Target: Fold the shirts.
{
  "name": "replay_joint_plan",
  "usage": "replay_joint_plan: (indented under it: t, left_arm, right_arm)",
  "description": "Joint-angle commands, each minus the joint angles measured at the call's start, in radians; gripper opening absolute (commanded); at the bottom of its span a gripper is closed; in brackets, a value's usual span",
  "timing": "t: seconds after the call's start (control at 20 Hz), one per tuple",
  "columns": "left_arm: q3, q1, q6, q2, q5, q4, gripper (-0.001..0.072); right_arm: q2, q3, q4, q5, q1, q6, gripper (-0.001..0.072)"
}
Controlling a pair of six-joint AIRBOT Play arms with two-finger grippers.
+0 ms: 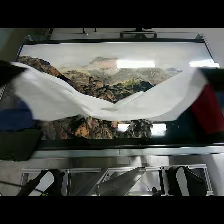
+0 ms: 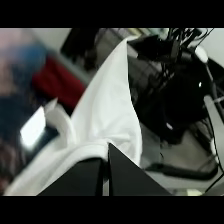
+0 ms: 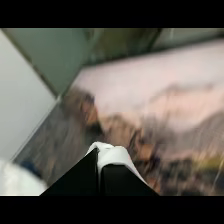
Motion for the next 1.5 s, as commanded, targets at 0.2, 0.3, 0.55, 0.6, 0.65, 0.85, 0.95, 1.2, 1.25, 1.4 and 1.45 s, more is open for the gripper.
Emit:
replay_joint_plan:
  t: [0.2, 0.3, 0.55, 0.6, 0.65, 0.85, 0.95, 1.2, 1.25, 1.4, 1.45]
  left_arm:
    - [0.0, 0.361, -0.01, 0.247, 0.04, -0.644, 0.0022]
    - [0.0, 0.291, -0.028, 0.206, 0.009, -0.641, 0.0022]
    - [0.0, 0.175, -0.037, 0.043, 0.036, -0.329, 0.0023]
    - [0.0, 0.119, -0.035, 0.002, 0.077, -0.202, 0.0023]
    - [0.0, 0.061, -0.027, -0.045, 0.126, -0.093, 0.0023]
    - [0.0, -0.211, -0.019, -0.304, 0.353, 0.367, 0.0025]
    - [0.001, -0.312, -0.019, -0.463, 0.472, 0.533, 0.0025]
    - [0.128, -0.337, -0.002, -0.884, 0.691, 0.579, 0.0025]
    - [0.193, -0.33, -0.002, -0.967, 0.677, 0.571, 0.0024]
    - [0.396, -0.33, -0.031, -1.152, 0.667, 0.57, 0.0023]
    - [0.452, -0.329, -0.031, -1.183, 0.676, 0.571, 0.0022]
  right_arm:
    - [0.272, 0.227, 0.089, -0.351, -0.129, 0.023, 0.002]
    - [0.257, 0.225, 0.046, -0.333, -0.127, 0.023, 0.0019]
    - [0.115, 0.183, 0.031, -0.142, -0.126, 0.073, 0.0019]
    - [0.07, 0.142, 0.029, -0.116, -0.122, 0.072, 0.0018]
    - [0.026, 0.092, 0.029, -0.112, -0.108, 0.071, 0.0019]
    - [-0.198, -0.179, 0.021, -0.195, 0.092, -0.082, 0.0019]
    - [-0.342, -0.289, 0.022, -0.359, 0.212, -0.169, 0.0019]
    - [-0.824, -0.285, 0.235, -0.539, 0.303, -0.43, 0.0018]
    - [-0.916, -0.249, 0.314, -0.519, 0.304, -0.49, 0.0018]
    - [-1.127, -0.086, 0.402, -0.441, 0.304, -0.523, 0.0019]
    - [-1.183, -0.018, 0.41, -0.414, 0.304, -0.516, 0.0019]
